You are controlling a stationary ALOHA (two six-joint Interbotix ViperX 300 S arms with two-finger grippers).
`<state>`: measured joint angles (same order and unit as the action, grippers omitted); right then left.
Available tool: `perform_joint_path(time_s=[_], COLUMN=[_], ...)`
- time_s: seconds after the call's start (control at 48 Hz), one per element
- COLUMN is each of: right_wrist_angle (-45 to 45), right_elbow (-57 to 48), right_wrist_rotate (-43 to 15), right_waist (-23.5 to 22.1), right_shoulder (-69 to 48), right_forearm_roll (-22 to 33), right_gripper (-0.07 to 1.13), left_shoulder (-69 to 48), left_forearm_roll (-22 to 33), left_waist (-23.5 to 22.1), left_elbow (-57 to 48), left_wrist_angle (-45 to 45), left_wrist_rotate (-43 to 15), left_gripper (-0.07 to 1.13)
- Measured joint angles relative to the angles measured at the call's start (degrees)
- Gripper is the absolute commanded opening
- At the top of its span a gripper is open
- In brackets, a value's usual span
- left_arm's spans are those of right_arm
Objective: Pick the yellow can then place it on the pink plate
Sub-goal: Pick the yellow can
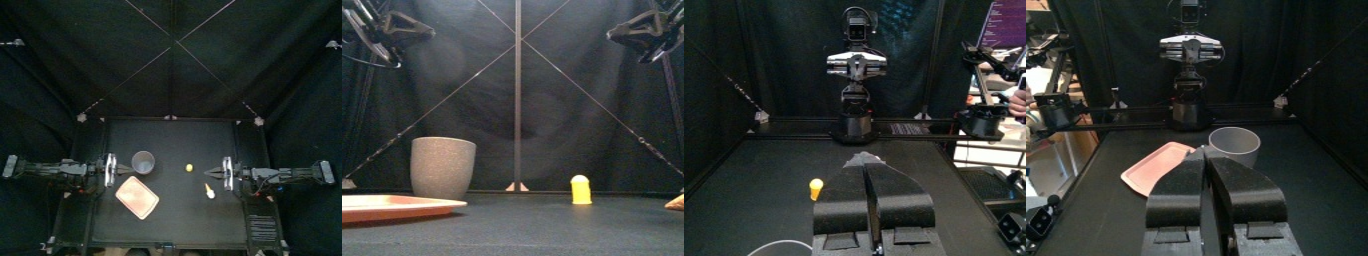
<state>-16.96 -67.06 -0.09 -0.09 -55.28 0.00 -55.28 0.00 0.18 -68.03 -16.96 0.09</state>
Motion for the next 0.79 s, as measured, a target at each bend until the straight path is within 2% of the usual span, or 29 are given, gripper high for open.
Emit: perform_joint_path(time_s=[0.25,0.562,0.688,0.792], right_wrist_angle=[0.09,-0.35,-1.67,-2.99], right_elbow=[-1.14,1.23,3.78,5.89], right_wrist_rotate=[0.00,-0.35,-0.09,0.09], right_waist=[-3.69,-10.02,-10.37,-10.37], right_shoulder=[6.59,28.13,34.89,39.20], right_forearm_roll=[0.00,-0.53,-1.23,-1.41], right_gripper=[0.01,0.06,0.25,0.56], left_shoulder=[0.35,0.53,0.53,0.53], left_forearm_roll=[0.09,0.09,0.09,0.00], left_waist=[1.05,1.14,1.14,1.14], left_elbow=[-0.18,-0.79,-0.88,-0.97], left_wrist_angle=[-0.09,-0.18,-0.18,-0.09], left_wrist_rotate=[-0.09,-0.09,-0.09,-0.09], left_gripper=[0.01,0.01,0.01,0.01])
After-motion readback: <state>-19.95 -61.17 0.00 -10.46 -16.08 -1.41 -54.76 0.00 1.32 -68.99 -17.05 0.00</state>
